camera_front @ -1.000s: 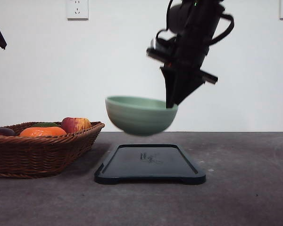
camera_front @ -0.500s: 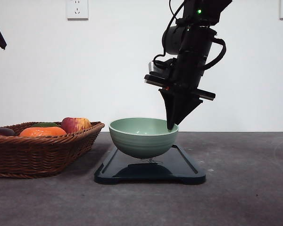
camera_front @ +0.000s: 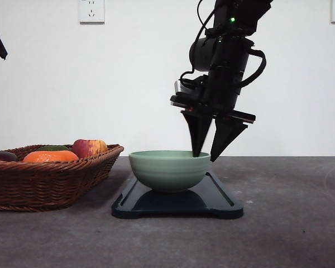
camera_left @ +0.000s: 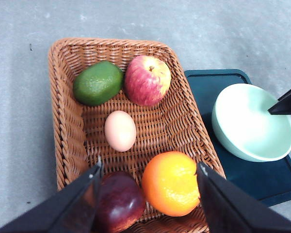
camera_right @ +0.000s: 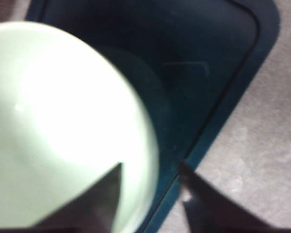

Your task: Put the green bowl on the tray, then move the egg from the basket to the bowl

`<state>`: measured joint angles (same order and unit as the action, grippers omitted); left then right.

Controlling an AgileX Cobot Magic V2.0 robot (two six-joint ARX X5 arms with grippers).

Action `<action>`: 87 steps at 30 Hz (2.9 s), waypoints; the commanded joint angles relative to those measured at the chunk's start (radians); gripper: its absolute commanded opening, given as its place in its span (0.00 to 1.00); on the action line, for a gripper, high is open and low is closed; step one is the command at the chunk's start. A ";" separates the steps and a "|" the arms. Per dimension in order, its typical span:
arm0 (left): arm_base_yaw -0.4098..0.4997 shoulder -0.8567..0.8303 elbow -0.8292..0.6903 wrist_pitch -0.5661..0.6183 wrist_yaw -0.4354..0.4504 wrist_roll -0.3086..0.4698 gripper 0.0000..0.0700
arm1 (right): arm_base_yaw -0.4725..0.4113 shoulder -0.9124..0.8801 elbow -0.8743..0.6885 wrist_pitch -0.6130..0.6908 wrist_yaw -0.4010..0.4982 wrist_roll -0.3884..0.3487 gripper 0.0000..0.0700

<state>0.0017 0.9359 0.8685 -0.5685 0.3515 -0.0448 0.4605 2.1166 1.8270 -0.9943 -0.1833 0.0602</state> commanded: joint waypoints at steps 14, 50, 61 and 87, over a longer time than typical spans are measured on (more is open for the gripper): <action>-0.002 0.005 0.022 0.007 0.009 -0.001 0.55 | 0.046 -0.243 -0.289 0.427 0.061 -0.056 0.38; -0.044 0.084 0.050 0.025 -0.030 -0.064 0.55 | 0.038 -1.204 -1.225 0.724 0.132 -0.130 0.38; -0.187 0.433 0.294 -0.082 -0.219 -0.150 0.55 | 0.026 -1.203 -1.225 0.723 0.132 -0.129 0.38; -0.256 0.985 0.610 -0.242 -0.414 -0.147 0.55 | 0.026 -1.203 -1.225 0.726 0.132 -0.131 0.38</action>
<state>-0.2528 1.9014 1.4544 -0.8194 -0.0562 -0.1879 0.4831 0.9054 0.5964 -0.2787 -0.0521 -0.0566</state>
